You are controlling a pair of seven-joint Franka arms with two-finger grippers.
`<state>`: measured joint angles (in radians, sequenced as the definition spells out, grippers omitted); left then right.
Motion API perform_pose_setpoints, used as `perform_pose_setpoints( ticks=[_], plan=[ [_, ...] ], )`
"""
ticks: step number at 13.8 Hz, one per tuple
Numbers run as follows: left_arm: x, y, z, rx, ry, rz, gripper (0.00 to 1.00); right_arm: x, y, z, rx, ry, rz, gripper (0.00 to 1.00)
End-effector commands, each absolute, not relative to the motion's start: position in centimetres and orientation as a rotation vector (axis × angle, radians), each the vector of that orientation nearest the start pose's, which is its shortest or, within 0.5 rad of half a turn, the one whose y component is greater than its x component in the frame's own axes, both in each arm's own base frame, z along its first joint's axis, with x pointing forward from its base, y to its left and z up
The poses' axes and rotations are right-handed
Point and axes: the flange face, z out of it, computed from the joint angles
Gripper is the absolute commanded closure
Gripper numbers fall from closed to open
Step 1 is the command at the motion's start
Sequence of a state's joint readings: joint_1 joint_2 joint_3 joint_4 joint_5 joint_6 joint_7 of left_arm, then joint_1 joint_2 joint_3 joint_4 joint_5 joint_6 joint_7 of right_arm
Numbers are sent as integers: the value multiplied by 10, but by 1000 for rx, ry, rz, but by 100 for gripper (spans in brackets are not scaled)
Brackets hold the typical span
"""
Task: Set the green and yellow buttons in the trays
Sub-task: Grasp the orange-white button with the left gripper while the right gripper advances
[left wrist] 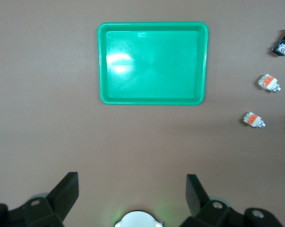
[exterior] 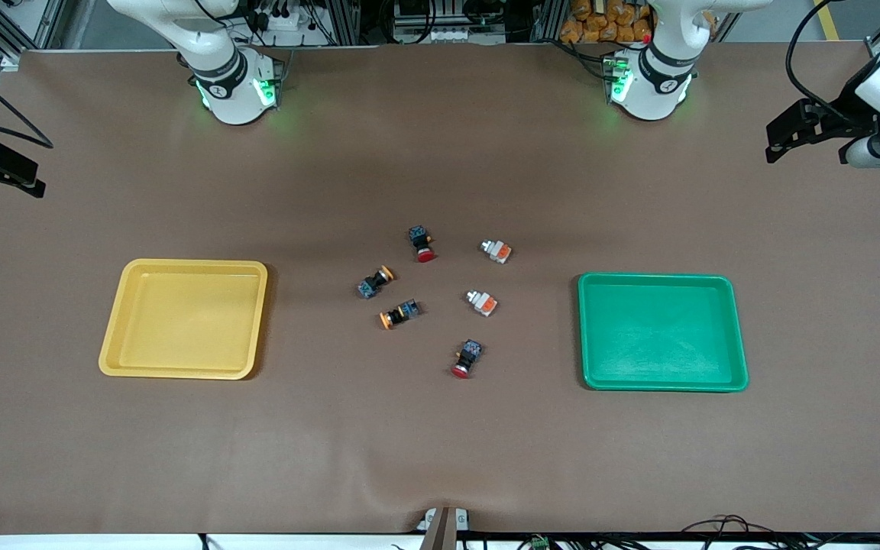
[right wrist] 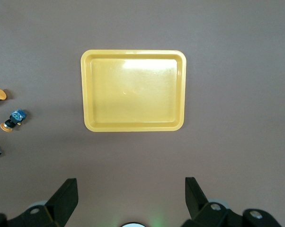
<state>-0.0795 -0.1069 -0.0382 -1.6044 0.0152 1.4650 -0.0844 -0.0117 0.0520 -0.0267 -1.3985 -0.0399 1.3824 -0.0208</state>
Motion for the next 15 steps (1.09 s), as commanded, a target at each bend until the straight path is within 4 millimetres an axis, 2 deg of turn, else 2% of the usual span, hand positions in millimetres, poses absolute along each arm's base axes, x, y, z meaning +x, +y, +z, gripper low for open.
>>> perform_pose_setpoints(
  ticks=[1,7,9,10,12,15],
  plan=[
    [508,-57,661,-3124,22,65,0,546,-29,663,-3160,33,113,0],
    [511,-67,658,-3115,52,85,0,546,-33,662,-3158,44,113,0],
    [519,-73,637,-3111,81,149,0,546,-33,662,-3158,44,113,0],
    [520,-81,620,-3119,84,209,0,546,-34,662,-3160,45,113,0],
    [530,-118,588,-3124,83,260,0,547,-35,660,-3159,49,118,0],
    [536,-185,539,-3106,-156,233,0,550,-36,657,-3158,49,123,0]
  ],
)
